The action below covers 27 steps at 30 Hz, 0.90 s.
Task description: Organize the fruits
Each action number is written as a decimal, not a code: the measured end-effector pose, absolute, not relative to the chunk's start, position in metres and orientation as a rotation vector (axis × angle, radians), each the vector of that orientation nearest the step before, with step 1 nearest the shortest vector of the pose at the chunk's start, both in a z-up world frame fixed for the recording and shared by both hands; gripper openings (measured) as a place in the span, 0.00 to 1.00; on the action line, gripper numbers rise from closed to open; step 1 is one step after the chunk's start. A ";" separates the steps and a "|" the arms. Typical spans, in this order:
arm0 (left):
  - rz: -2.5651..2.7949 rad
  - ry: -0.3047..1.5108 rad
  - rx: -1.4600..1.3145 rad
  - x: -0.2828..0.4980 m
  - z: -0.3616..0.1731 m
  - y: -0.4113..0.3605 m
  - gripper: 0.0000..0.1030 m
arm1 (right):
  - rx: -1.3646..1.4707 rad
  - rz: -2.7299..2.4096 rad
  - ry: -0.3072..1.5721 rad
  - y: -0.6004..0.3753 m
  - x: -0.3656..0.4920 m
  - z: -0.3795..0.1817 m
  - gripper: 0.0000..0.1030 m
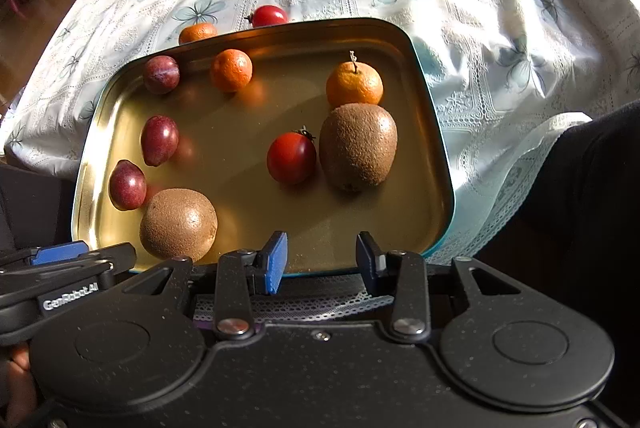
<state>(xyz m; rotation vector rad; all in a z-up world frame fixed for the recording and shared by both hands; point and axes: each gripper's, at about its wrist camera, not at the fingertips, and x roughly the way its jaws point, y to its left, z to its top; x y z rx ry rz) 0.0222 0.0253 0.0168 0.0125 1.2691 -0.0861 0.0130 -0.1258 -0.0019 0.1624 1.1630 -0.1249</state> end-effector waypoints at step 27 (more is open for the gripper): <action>-0.118 1.345 -0.038 0.216 0.071 0.026 0.45 | 0.188 -0.130 1.260 -0.161 0.153 0.050 0.46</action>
